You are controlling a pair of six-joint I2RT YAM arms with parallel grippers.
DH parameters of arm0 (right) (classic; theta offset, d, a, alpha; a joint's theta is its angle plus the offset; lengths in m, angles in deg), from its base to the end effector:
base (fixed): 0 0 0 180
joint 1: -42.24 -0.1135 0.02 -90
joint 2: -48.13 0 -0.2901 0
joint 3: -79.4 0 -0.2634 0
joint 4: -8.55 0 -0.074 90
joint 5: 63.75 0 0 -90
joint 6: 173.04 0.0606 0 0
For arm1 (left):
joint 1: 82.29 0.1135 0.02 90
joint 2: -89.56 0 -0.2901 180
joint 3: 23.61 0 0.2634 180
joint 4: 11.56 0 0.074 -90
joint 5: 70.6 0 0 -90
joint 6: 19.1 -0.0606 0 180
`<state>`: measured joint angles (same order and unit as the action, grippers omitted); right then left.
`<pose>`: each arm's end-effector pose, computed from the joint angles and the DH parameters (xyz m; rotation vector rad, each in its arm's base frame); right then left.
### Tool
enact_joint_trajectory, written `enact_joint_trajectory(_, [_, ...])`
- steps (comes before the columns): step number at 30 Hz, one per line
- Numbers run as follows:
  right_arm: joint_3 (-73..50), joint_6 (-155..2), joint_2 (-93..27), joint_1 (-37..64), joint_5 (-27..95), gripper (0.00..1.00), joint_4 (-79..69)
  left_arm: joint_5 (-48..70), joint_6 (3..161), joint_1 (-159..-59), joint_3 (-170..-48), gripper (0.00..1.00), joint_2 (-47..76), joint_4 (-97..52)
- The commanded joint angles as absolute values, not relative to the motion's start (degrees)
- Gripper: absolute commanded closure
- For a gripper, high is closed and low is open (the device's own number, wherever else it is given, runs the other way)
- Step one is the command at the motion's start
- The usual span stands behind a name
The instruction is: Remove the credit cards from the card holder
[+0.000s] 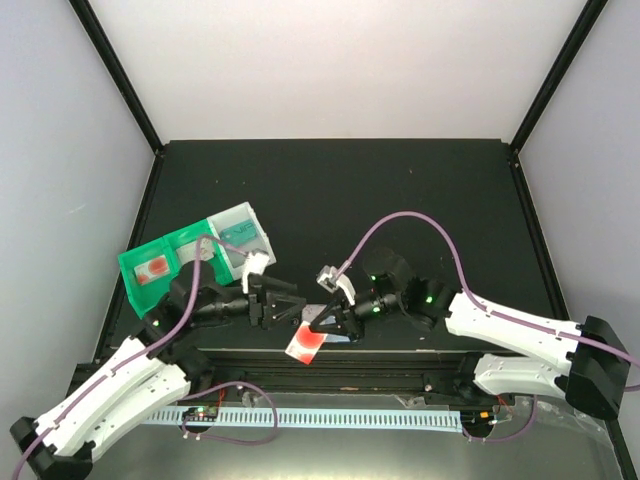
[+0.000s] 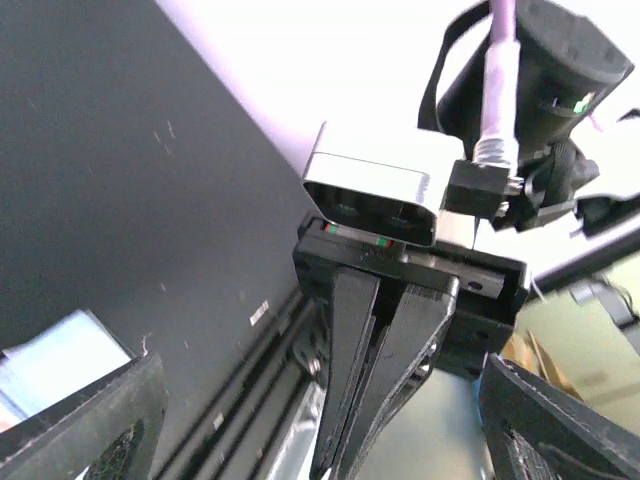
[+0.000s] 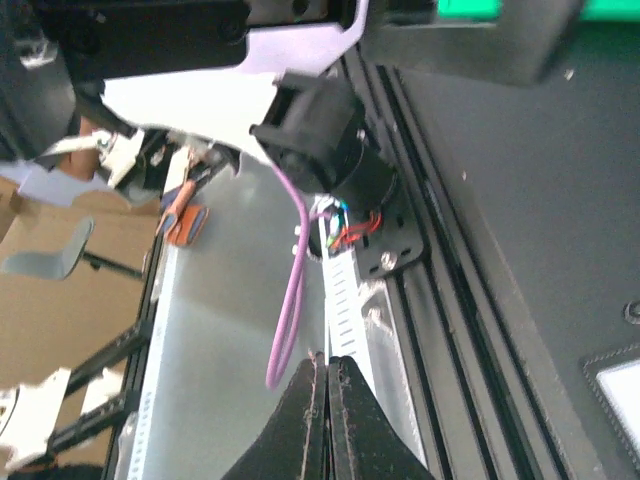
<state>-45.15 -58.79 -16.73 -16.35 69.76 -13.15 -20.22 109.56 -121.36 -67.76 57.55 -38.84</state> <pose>0.0986 0.2416 0.2721 -1.2003 2.0904 1.5819 0.0906 -0.1233 0.2911 0.5605 2.0049 -1.5267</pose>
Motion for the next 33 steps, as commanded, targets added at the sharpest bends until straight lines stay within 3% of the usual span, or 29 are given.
enact_joint_trajectory(1, [-45.5,-48.0,-14.6,-15.9,62.3,0.99,-2.4,-7.4,115.4,-121.1,-69.3,0.12,63.6,-38.4])
enact_joint_trajectory(11, [-46.1,-30.4,-14.8,-15.9,46.2,0.99,8.7,-1.2,122.3,-121.1,-68.8,0.03,70.0,-39.1])
enact_joint_trajectory(19, [-41.6,-28.9,-14.1,-15.8,35.0,0.99,4.5,1.1,123.3,-121.1,-67.5,0.03,73.1,-39.9])
enact_joint_trajectory(25, [-42.4,-27.2,-13.1,-15.9,33.3,0.99,10.2,1.3,125.5,-121.1,-67.1,0.03,73.7,-38.4])
enact_joint_trajectory(30, [-45.5,-22.9,-12.4,-15.9,32.5,0.99,19.2,1.3,129.2,-121.1,-64.3,0.07,73.9,-34.9])
enact_joint_trajectory(33, [-46.9,-20.2,-12.5,-16.1,31.8,0.99,22.9,1.2,130.4,-121.1,-63.1,0.16,73.9,-32.5])
